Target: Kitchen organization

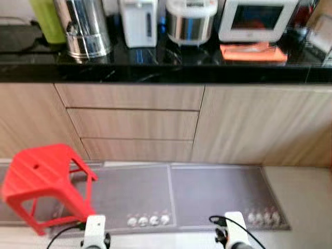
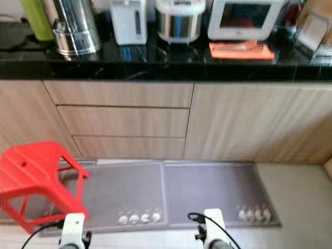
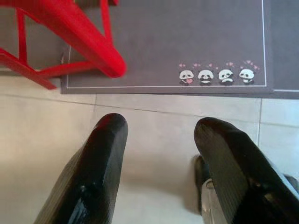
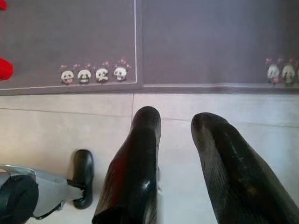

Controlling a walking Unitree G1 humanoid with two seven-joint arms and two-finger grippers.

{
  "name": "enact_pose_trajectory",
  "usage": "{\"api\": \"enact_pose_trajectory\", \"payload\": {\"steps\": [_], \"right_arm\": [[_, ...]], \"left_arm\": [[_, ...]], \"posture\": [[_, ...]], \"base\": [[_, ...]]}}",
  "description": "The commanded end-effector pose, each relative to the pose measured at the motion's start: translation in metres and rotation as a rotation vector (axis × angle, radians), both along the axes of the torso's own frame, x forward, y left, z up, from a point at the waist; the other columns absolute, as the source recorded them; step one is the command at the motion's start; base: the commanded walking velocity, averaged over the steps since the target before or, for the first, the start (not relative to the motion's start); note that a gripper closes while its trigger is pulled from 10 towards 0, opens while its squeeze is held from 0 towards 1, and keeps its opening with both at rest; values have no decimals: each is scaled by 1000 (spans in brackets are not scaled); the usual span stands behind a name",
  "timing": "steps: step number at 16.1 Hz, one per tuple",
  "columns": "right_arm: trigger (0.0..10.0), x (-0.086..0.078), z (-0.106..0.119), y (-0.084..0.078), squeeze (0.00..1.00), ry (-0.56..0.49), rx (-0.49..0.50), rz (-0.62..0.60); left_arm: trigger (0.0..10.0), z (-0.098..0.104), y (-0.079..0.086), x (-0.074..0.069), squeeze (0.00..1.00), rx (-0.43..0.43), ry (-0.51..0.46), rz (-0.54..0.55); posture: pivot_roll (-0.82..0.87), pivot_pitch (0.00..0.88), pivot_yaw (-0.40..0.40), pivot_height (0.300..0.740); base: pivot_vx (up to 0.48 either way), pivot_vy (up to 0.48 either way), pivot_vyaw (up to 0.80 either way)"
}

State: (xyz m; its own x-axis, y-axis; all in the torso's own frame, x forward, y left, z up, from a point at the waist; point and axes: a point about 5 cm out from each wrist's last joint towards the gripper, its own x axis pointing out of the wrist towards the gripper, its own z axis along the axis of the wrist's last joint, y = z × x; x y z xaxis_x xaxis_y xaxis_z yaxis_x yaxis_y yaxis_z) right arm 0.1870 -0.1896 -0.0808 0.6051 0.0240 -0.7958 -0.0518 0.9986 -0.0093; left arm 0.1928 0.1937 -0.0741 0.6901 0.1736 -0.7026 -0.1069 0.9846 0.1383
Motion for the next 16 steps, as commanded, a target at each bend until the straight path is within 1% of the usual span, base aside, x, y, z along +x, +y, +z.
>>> {"api": "enact_pose_trajectory", "payload": {"steps": [1,2,3,7,8,10,11,12,13,16], "right_arm": [[10000,-5,-1,-7,0,9,-17,-11],[10000,-8,-1,-13,0,11,-20,-17],[10000,-8,-1,-15,0,12,-22,-17],[10000,-10,-2,-15,0,15,-23,-16],[10000,-10,-2,-14,0,15,-22,-15],[10000,-6,-2,-4,0,11,-12,2],[10000,-6,-2,-3,0,10,-12,5],[10000,-1,0,1,0,-3,-17,22],[10000,0,0,2,0,-5,-15,23],[10000,1,0,5,0,-1,-11,16]], "left_arm": [[10000,-2,-5,-2,0,-13,6,-1],[10000,-2,-6,-1,0,-14,5,-6],[10000,-2,-6,-1,0,-18,3,-7],[10000,-1,-9,1,0,-27,-4,-20],[10000,-1,-9,1,0,-27,-4,-22],[10000,-1,-10,1,0,-28,1,-29],[10000,-1,-10,0,0,-27,2,-29],[10000,-2,-10,-1,0,-28,11,-26],[10000,-2,-9,-1,0,-31,10,-23],[10000,-3,-10,-2,0,-33,12,-24]], "posture": [[-63,0,-3,740],[-63,0,-3,740],[-63,0,-3,740],[-66,0,0,740],[-68,0,1,740],[-68,0,1,740],[-68,0,1,740],[-67,0,2,740],[-66,0,1,740],[-64,0,0,740]], "base": [[0,311,0],[0,0,0],[0,0,0],[0,0,0],[0,0,0],[0,0,0],[0,0,0],[0,0,406],[0,0,469],[0,0,0]]}}
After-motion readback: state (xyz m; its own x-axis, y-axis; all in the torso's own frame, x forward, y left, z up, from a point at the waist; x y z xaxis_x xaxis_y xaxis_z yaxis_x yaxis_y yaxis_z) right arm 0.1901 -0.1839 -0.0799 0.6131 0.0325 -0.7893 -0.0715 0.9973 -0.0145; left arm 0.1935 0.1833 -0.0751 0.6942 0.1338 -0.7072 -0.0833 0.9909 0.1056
